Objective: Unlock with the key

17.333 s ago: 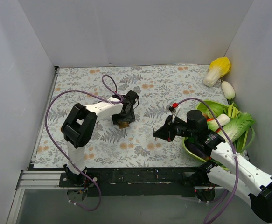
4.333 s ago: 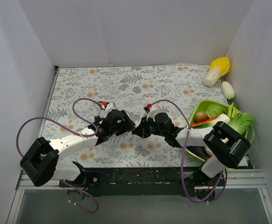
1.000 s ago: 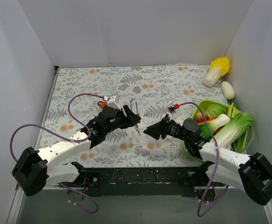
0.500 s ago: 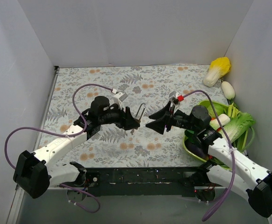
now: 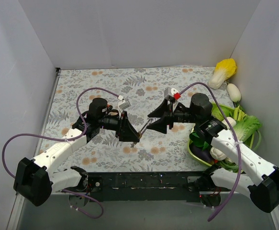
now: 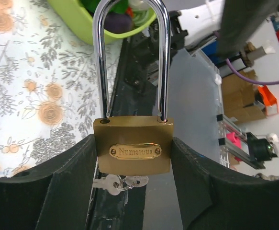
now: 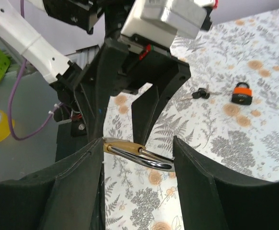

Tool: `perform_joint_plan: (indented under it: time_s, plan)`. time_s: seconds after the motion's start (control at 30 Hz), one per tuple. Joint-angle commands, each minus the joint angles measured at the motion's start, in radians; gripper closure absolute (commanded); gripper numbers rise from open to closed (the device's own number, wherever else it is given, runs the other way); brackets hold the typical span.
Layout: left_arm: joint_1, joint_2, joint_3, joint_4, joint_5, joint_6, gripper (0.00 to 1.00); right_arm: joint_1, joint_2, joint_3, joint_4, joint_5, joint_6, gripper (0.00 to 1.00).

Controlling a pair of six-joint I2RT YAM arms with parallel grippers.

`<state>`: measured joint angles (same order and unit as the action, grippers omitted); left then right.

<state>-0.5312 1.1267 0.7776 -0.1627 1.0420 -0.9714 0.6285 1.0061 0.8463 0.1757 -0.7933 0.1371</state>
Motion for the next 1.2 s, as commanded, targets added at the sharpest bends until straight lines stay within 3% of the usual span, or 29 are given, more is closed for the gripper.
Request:
perform_joint_plan:
  time_s: [0.0,0.37,0.67,0.77,0.9,1.03,1.17]
  plan:
    - [0.016,-0.013,0.015,0.057,0.174,0.007,1.0,-0.004,0.037,0.08,-0.068,-0.095,-0.053,0.33]
    - [0.036,-0.021,0.015,0.074,0.182,-0.003,1.0,-0.003,0.092,0.089,-0.168,-0.188,-0.09,0.38]
    - [0.04,-0.044,0.015,0.052,0.127,0.002,1.0,-0.004,0.092,0.083,-0.215,-0.181,-0.083,0.57]
    - [0.04,-0.053,0.02,0.0,0.018,0.046,1.0,-0.004,0.094,0.092,-0.232,-0.161,-0.076,0.69]
    - [0.04,-0.071,0.014,-0.057,-0.199,0.089,1.0,-0.003,0.106,0.097,-0.262,-0.077,-0.036,0.95]
    - [0.039,-0.077,0.009,-0.101,-0.437,0.103,1.0,-0.003,0.147,0.085,-0.24,-0.012,0.033,0.99]
    - [0.007,-0.079,0.003,-0.116,-0.572,0.08,1.0,-0.003,0.206,0.071,-0.214,0.072,0.102,0.99]
